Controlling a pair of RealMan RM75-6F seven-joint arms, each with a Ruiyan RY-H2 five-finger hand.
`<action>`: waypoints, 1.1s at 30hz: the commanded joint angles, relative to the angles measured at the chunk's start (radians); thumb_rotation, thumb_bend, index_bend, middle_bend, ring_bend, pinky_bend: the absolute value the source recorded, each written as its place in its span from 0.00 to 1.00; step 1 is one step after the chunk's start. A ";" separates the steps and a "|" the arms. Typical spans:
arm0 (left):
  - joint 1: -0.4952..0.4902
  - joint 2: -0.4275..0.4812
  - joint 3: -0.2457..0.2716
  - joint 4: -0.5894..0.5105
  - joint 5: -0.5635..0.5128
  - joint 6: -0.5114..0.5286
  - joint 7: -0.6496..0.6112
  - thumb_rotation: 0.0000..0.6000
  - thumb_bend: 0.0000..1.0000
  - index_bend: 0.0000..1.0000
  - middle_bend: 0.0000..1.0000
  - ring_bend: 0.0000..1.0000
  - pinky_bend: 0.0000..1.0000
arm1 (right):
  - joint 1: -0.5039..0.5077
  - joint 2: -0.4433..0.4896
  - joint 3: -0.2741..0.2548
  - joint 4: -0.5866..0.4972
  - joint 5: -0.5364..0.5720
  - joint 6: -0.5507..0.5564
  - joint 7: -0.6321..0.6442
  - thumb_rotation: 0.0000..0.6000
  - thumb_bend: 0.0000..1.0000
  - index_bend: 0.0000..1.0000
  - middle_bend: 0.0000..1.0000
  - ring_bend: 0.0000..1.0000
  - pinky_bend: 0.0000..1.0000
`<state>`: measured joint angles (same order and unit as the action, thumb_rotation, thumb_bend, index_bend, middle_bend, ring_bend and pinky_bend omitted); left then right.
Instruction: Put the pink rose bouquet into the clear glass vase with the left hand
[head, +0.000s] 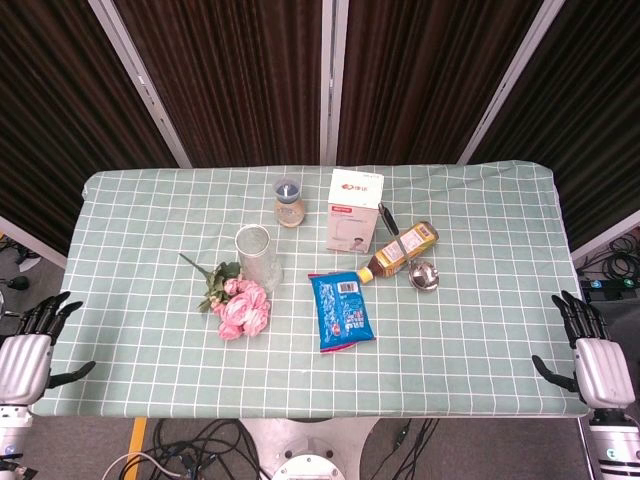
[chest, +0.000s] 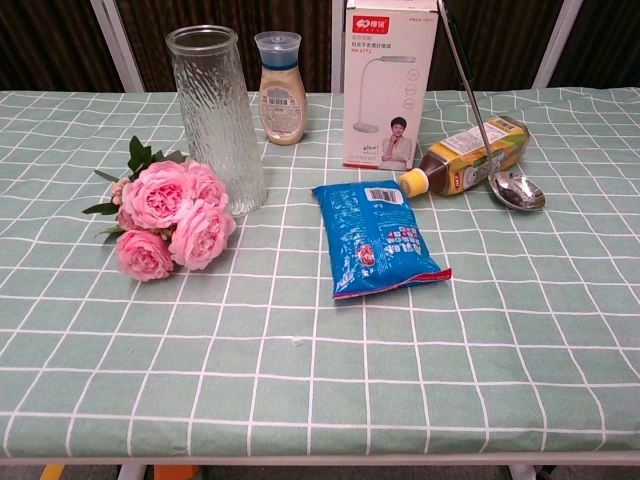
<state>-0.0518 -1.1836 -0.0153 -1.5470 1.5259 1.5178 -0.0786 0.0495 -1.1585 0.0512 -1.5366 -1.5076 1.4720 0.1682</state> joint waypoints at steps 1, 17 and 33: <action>-0.001 -0.003 -0.003 0.002 0.006 0.007 0.001 1.00 0.04 0.16 0.05 0.05 0.14 | 0.000 0.001 -0.001 0.000 -0.002 0.001 0.004 1.00 0.16 0.00 0.00 0.00 0.00; -0.123 -0.029 0.029 0.029 0.227 -0.050 0.042 1.00 0.04 0.15 0.05 0.05 0.14 | 0.006 0.028 0.002 -0.048 0.000 -0.005 -0.014 1.00 0.16 0.00 0.00 0.00 0.00; -0.333 -0.039 0.014 -0.079 0.231 -0.334 0.116 1.00 0.04 0.14 0.05 0.03 0.13 | 0.027 0.066 0.020 -0.124 0.031 -0.038 -0.042 1.00 0.16 0.00 0.00 0.00 0.00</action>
<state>-0.3579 -1.2171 0.0044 -1.6202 1.7646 1.2152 0.0398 0.0760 -1.0922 0.0718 -1.6595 -1.4765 1.4349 0.1265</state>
